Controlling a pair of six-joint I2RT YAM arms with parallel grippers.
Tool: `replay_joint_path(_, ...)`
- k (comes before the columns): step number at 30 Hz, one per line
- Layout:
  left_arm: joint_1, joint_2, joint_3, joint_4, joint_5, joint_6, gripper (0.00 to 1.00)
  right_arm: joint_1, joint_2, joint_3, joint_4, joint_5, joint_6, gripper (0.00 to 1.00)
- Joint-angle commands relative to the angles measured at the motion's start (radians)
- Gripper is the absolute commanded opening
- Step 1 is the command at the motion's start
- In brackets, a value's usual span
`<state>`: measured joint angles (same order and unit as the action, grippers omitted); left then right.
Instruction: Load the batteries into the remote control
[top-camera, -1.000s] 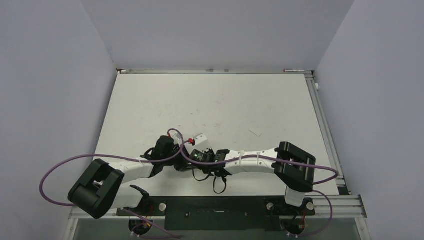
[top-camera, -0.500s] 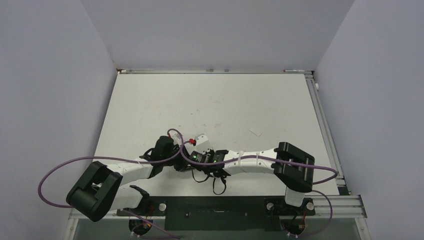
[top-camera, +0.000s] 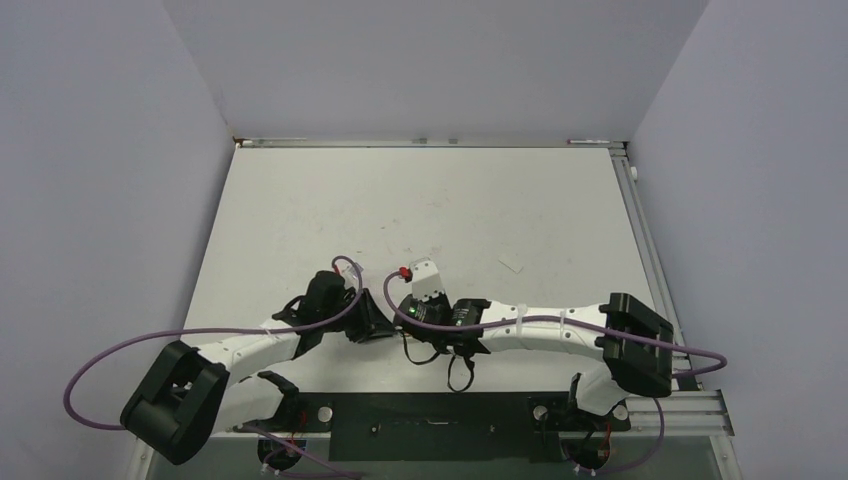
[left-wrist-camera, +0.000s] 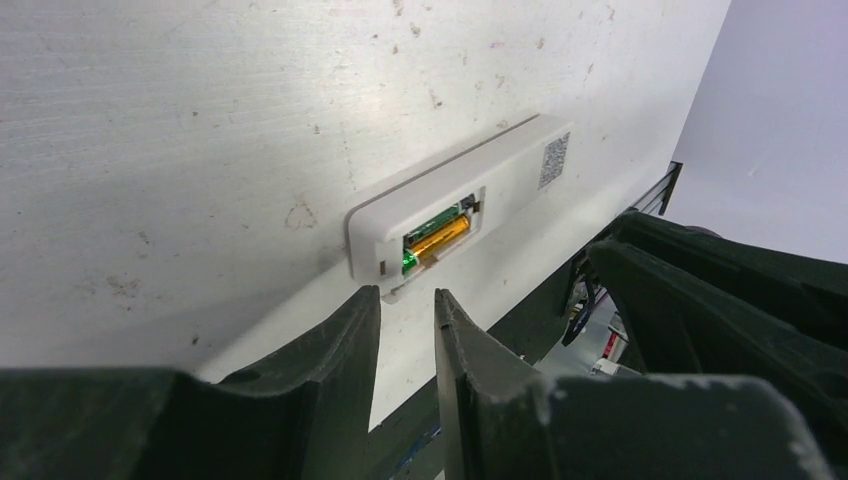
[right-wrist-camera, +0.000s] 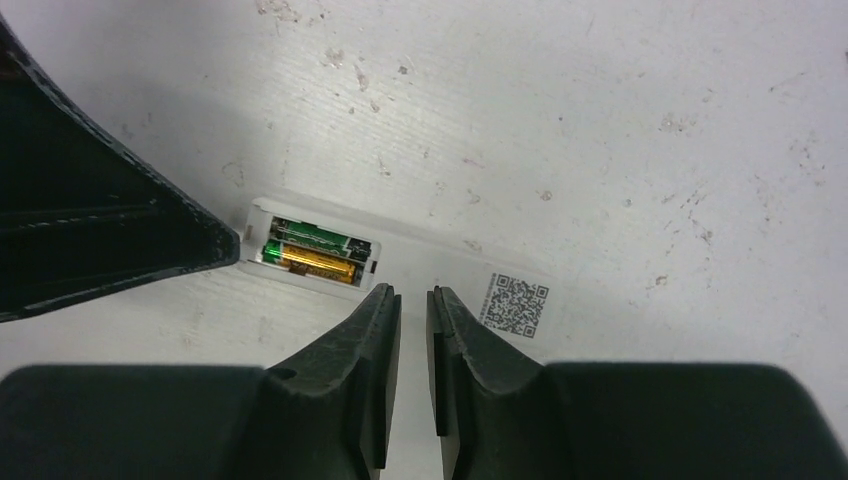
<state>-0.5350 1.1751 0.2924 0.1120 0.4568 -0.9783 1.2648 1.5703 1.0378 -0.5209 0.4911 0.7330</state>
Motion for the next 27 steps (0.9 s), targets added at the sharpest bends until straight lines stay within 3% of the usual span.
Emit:
replay_joint_path(1,-0.003,-0.071,0.074,-0.085,-0.03,0.038,0.25,0.005,-0.076,-0.062,0.036,0.038,0.038,0.18)
replay_joint_path(7,-0.005,-0.133,0.133,-0.205,-0.092,0.076,0.35,0.002,-0.139,-0.144,0.086,0.018,0.064,0.17)
replay_joint_path(11,-0.003,-0.12,0.178,-0.245,-0.129,0.109,0.39,0.004,-0.169,-0.205,0.114,-0.009,0.09,0.09)
replay_joint_path(27,-0.013,0.068,0.345,-0.271,-0.171,0.175,0.48,0.004,-0.281,-0.407,0.238,-0.09,0.179,0.09)
